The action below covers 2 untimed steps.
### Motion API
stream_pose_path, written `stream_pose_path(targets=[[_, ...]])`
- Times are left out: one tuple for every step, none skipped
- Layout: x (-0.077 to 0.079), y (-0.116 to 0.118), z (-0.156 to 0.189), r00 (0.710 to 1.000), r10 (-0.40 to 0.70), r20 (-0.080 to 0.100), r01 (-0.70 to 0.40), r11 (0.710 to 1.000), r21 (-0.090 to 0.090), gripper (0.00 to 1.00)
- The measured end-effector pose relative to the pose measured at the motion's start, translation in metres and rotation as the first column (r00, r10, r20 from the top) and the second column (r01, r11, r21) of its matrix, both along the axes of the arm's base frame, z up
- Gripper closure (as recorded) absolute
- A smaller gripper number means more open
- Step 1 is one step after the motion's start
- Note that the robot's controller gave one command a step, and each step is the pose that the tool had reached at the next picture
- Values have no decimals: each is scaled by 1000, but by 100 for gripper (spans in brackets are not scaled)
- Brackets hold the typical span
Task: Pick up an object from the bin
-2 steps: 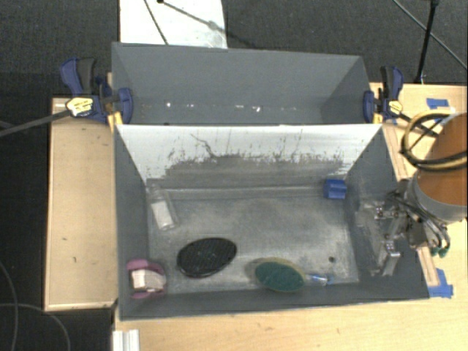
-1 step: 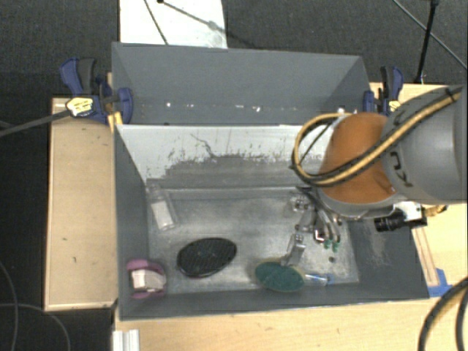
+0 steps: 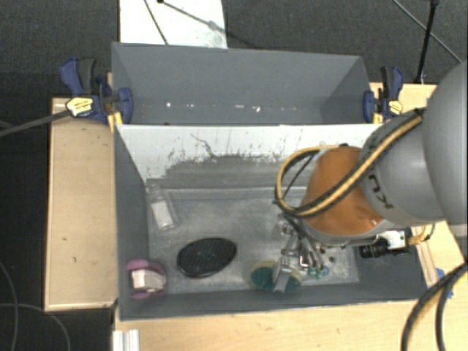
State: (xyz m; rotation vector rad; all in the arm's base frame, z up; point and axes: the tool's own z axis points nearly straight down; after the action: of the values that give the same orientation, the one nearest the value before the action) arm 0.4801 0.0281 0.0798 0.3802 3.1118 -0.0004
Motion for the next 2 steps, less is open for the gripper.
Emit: stream_pose_path(targets=[[-1, 9, 12, 984, -179, 4, 179, 984, 2, 0], [-1, 12, -1, 998, -65, 1, 65, 998, 1, 0]])
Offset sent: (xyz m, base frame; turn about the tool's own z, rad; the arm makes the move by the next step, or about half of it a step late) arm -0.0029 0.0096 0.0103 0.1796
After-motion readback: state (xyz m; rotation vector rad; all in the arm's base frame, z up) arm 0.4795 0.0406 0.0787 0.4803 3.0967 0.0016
